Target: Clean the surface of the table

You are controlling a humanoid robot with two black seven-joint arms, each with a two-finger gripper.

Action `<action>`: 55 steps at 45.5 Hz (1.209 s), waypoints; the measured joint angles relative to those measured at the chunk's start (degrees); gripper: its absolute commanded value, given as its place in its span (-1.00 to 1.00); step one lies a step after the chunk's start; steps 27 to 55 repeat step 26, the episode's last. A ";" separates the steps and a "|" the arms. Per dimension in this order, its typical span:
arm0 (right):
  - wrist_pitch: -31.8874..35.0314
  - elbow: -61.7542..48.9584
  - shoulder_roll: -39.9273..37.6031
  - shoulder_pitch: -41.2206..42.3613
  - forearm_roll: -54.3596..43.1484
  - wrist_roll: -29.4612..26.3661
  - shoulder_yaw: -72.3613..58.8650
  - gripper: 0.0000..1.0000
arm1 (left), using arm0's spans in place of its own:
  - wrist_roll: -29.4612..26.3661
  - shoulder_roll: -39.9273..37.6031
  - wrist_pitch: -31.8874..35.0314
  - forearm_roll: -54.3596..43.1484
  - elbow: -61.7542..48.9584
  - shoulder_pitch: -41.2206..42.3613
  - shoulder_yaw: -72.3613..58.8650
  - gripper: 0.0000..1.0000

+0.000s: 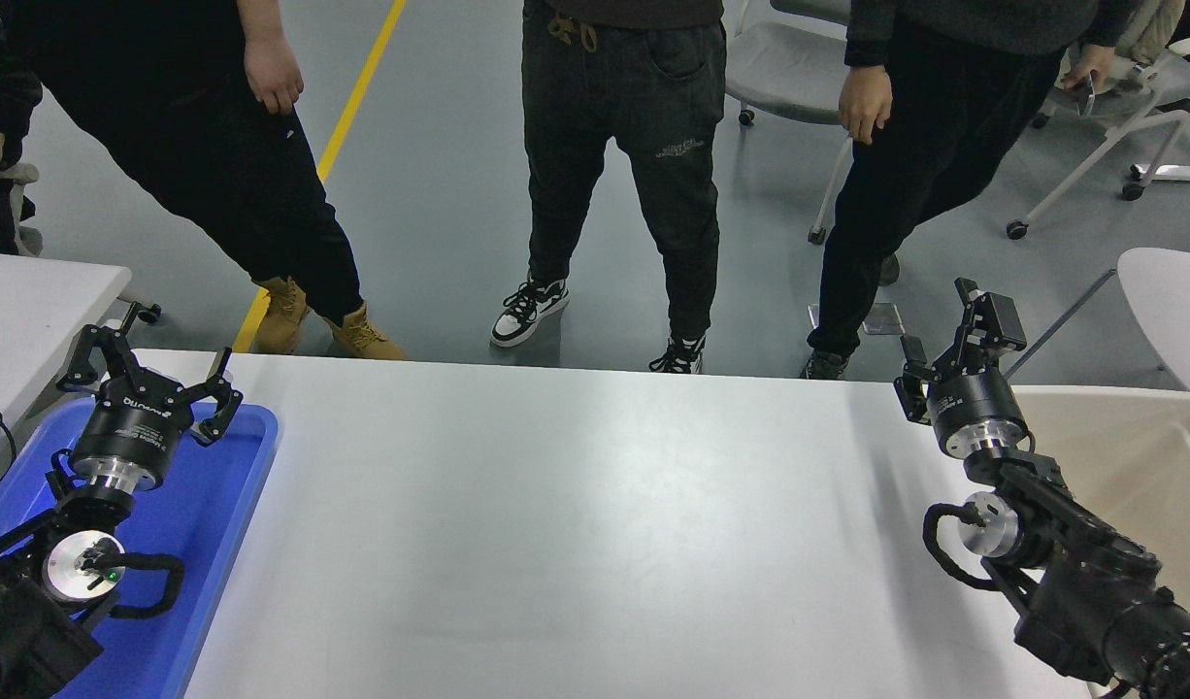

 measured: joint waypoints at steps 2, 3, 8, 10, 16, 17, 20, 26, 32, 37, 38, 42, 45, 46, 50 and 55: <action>-0.04 -0.43 0.16 0.06 0.10 0.04 -0.02 0.96 | 0.00 0.00 0.00 0.00 0.00 0.00 0.00 1.00; -0.06 -0.68 0.24 0.07 0.19 0.06 -0.03 0.96 | 0.00 0.00 0.00 0.00 0.00 0.00 0.00 1.00; -0.10 -1.29 0.52 0.18 0.36 0.11 -0.05 0.96 | 0.00 0.00 0.00 0.00 0.00 0.00 0.00 1.00; -0.10 -1.46 0.60 0.19 0.44 0.12 -0.05 0.96 | 0.00 0.00 0.00 0.00 0.00 0.00 0.00 1.00; -0.04 -1.67 0.89 0.21 0.59 0.16 0.08 0.96 | 0.00 0.00 0.00 0.00 0.00 0.00 0.00 1.00; 0.03 -1.70 1.10 0.23 0.61 0.16 0.12 0.96 | 0.00 0.00 0.00 0.00 0.00 0.00 0.00 1.00; 0.10 -1.71 1.26 0.24 0.64 0.18 0.18 0.96 | 0.00 0.00 0.00 0.00 0.00 0.00 0.00 1.00; 0.24 -1.67 1.60 0.27 0.68 0.19 0.34 0.96 | 0.00 0.00 0.00 0.00 0.00 0.00 0.00 1.00; 0.24 -1.67 1.60 0.27 0.68 0.19 0.34 0.96 | 0.00 0.00 0.00 0.00 0.00 0.00 0.00 1.00; 0.24 -1.67 1.60 0.27 0.68 0.19 0.34 0.96 | 0.00 0.00 0.00 0.00 0.00 0.00 0.00 1.00; 0.24 -1.67 1.60 0.27 0.68 0.19 0.34 0.96 | 0.00 0.00 0.00 0.00 0.00 0.00 0.00 1.00; 0.24 -1.67 1.60 0.27 0.68 0.19 0.34 0.96 | 0.00 0.00 0.00 0.00 0.00 0.00 0.00 1.00; 0.24 -1.67 1.60 0.27 0.68 0.19 0.34 0.96 | 0.00 0.00 0.00 0.00 0.00 0.00 0.00 1.00; 0.24 -1.67 1.60 0.27 0.68 0.19 0.34 0.96 | 0.00 0.00 0.00 0.00 0.00 0.00 0.00 1.00; 0.24 -1.67 1.60 0.27 0.68 0.19 0.34 0.96 | 0.00 0.00 0.00 0.00 0.00 0.00 0.00 1.00; 0.24 -1.67 1.60 0.27 0.68 0.19 0.34 0.96 | 0.00 0.00 0.00 0.00 0.00 0.00 0.00 1.00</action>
